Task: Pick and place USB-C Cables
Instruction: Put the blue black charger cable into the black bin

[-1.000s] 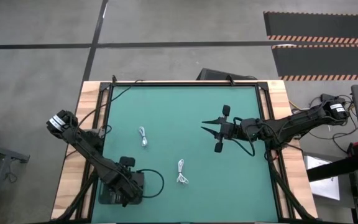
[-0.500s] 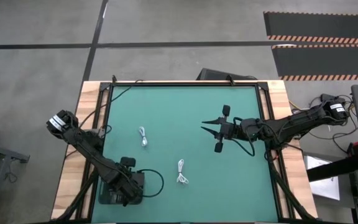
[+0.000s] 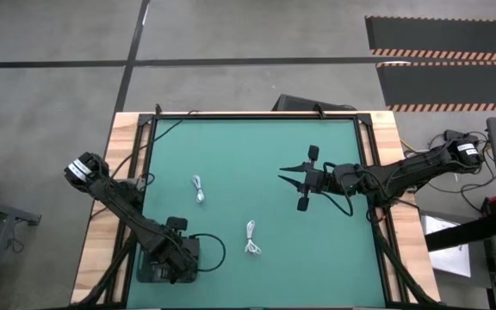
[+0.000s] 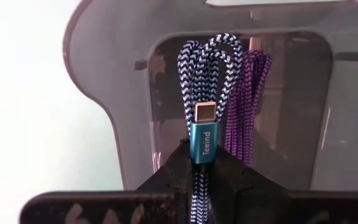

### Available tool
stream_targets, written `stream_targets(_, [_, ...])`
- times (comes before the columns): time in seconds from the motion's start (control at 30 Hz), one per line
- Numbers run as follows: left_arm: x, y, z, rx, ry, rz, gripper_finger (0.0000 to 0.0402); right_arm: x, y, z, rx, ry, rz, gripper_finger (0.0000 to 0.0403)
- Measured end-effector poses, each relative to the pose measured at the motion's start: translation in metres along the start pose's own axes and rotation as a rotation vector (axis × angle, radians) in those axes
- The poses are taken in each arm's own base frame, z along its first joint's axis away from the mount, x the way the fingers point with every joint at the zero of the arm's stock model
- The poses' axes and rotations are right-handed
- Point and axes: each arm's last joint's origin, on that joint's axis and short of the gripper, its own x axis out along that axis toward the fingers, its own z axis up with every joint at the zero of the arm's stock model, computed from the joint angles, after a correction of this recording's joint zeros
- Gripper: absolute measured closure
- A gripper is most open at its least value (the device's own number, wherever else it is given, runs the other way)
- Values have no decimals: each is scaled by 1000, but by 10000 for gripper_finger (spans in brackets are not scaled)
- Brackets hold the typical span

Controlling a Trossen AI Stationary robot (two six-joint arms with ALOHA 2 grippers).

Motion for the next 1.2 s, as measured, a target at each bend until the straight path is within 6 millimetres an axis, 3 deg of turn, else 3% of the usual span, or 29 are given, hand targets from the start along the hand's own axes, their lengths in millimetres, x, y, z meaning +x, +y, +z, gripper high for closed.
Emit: stream_targets(1.2, [3,-1,0,-25,-6,-18,388,0,0,0,0,0,0,316])
